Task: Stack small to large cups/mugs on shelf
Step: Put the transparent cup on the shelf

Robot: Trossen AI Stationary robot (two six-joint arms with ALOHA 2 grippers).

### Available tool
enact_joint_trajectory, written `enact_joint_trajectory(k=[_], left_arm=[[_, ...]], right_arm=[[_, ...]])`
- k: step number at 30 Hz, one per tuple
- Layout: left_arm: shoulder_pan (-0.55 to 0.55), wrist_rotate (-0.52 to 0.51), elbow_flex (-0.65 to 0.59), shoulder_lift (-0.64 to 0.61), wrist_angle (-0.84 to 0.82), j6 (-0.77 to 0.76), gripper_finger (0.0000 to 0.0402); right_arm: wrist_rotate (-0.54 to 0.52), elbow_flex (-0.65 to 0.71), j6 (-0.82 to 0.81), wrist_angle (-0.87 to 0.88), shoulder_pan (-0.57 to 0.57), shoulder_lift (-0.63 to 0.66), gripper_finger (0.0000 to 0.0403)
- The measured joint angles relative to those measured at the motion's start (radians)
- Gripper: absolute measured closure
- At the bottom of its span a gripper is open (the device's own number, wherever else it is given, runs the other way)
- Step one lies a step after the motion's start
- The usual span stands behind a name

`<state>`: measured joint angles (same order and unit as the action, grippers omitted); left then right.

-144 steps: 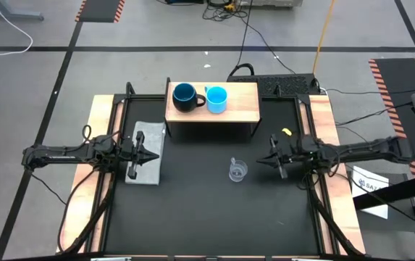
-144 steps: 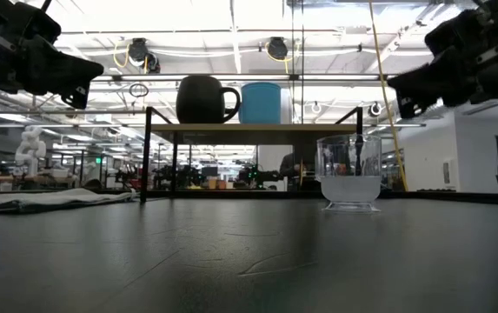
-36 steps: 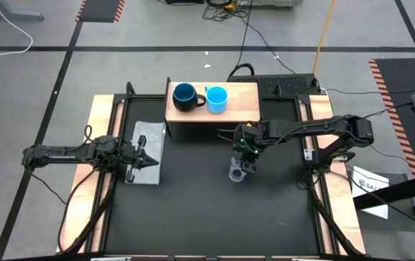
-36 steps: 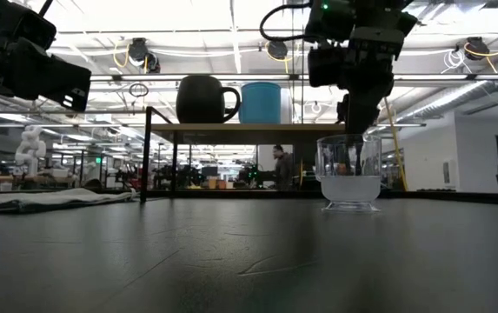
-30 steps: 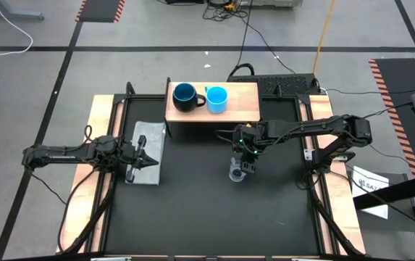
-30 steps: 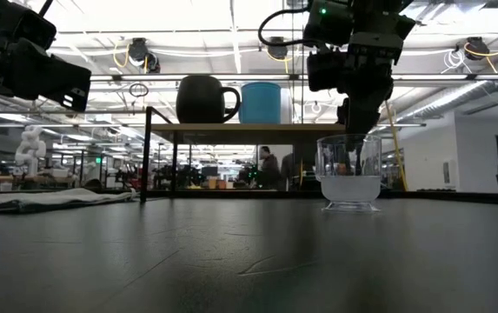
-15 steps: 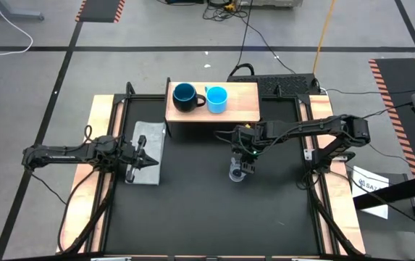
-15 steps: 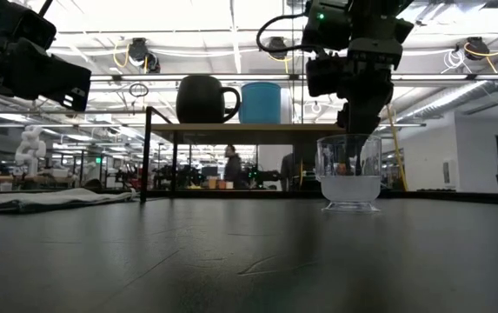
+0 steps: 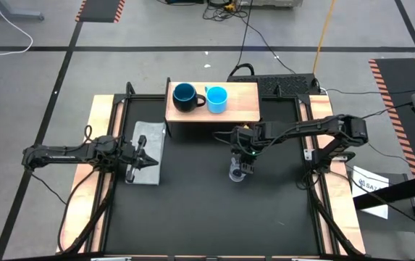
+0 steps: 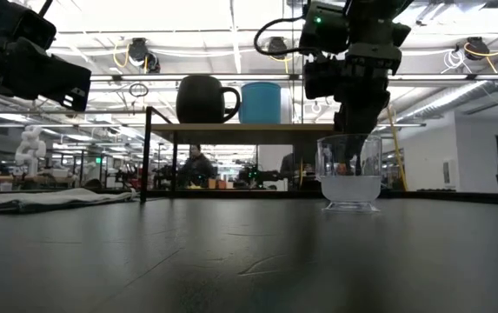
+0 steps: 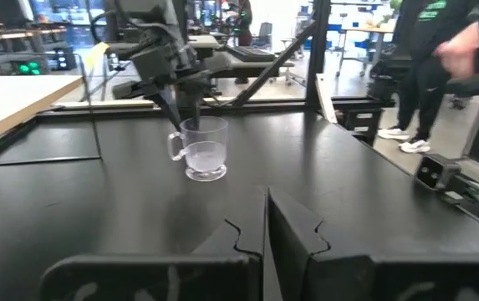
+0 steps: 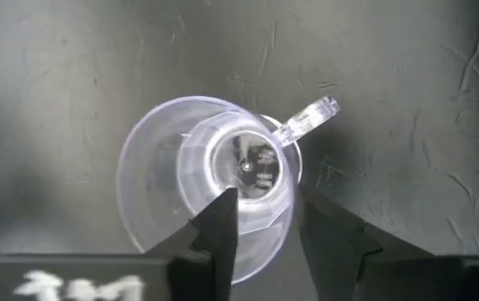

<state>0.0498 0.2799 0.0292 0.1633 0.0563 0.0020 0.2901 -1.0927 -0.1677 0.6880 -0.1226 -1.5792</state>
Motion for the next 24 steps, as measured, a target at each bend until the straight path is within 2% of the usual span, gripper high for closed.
enact_joint_trajectory(k=[9, 19, 24], left_arm=[[0.000, 0.064, 0.000, 0.000, 0.000, 0.000, 0.0380], [0.000, 0.063, 0.000, 0.000, -0.001, -0.003, 0.0380], [0.000, 0.060, 0.000, 0.000, -0.001, -0.003, 0.0380]], right_arm=[[0.003, 0.000, 0.065, -0.003, 0.000, -0.094, 0.0393], [-0.003, 0.000, 0.108, -0.010, 0.000, -0.096, 0.0401], [-0.047, 0.000, 0.107, -0.008, 0.001, -0.095, 0.0401]])
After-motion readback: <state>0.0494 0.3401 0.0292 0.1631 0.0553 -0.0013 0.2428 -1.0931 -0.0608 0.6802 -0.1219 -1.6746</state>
